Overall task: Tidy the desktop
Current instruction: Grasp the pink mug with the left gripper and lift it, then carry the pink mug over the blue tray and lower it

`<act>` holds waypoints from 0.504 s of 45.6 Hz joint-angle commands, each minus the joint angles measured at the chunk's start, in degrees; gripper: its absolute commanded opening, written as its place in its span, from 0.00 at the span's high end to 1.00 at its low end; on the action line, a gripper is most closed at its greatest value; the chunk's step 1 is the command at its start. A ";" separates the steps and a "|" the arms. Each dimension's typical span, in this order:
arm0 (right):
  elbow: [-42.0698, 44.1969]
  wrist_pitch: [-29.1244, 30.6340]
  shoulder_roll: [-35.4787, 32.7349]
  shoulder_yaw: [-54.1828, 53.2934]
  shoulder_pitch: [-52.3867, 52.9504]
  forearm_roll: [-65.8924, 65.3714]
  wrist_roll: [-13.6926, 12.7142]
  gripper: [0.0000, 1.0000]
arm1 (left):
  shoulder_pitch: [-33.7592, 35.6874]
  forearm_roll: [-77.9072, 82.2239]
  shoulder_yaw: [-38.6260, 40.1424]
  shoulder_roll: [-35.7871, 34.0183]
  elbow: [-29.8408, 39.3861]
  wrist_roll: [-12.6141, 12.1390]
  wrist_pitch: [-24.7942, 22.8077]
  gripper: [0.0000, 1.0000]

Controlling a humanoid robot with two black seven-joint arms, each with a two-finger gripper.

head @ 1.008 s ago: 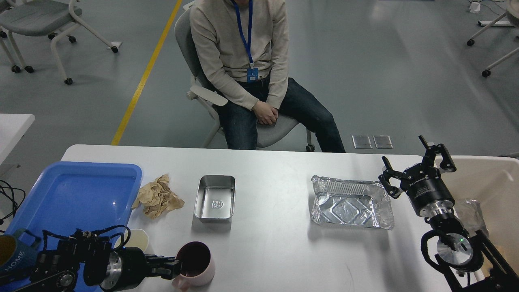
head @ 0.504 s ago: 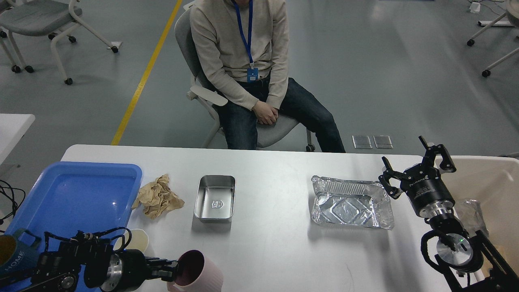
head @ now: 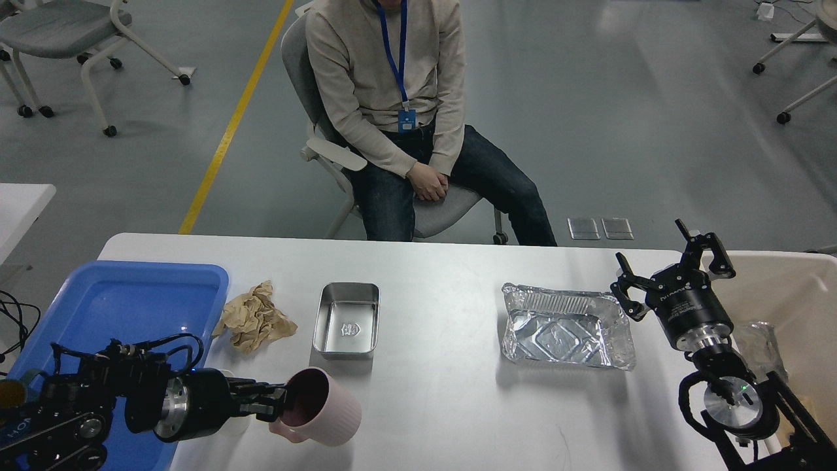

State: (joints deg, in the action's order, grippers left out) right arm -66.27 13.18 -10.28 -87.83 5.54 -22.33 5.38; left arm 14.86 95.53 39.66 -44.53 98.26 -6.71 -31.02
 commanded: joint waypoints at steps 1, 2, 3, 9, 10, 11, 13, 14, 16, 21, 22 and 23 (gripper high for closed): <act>0.00 -0.09 0.00 0.03 0.00 0.00 -0.02 0.00 | 0.16 -0.34 2.44 -2.93 2.72 -0.06 -0.18 1.00; 0.00 -0.09 0.00 0.03 0.09 0.00 -0.02 0.00 | 0.16 -0.34 2.79 -3.54 2.72 0.03 -0.18 1.00; 0.00 -0.09 0.00 0.03 0.09 0.00 -0.02 0.00 | 0.16 -0.43 3.14 -4.07 2.72 0.12 -0.18 1.00; 0.00 -0.26 0.00 0.03 0.18 0.00 -0.02 0.00 | 0.25 -2.62 7.61 -7.76 2.81 1.08 -0.44 1.00; 0.00 -0.26 0.00 0.11 0.18 0.00 -0.02 0.00 | 0.25 -3.50 8.76 -8.11 2.73 1.43 -0.44 1.00; 0.00 -0.26 0.00 0.11 0.26 0.00 -0.02 0.00 | 0.34 -4.38 9.72 -8.55 2.72 1.61 -0.53 1.00; 0.00 -0.35 0.00 0.11 0.26 0.00 -0.02 0.00 | 1.04 -6.32 11.57 -9.87 2.73 1.87 -1.06 1.00; -0.09 -0.35 0.00 0.11 0.26 0.00 -0.02 0.00 | 1.48 -6.76 12.02 -10.40 2.72 1.87 -1.41 1.00; 0.00 -0.35 0.00 0.11 0.26 0.00 -0.02 0.00 | 2.27 -7.37 12.63 -11.45 2.72 1.96 -1.67 1.00; 0.00 -0.35 0.00 0.11 0.26 0.00 -0.02 0.00 | 2.89 -8.17 14.48 -13.91 2.72 2.40 -1.67 1.00; 0.00 -0.35 0.00 0.11 0.18 0.00 -0.02 0.00 | 2.89 -8.25 15.09 -14.27 2.72 2.49 -1.67 1.00; 0.00 -0.35 0.00 0.11 0.18 0.00 -0.02 0.00 | 2.89 -8.26 15.71 -14.53 2.72 2.66 -1.67 1.00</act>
State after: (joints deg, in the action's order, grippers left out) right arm -66.27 12.83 -10.28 -87.71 5.79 -22.32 5.36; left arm 17.41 87.82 52.89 -57.07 101.03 -4.56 -32.61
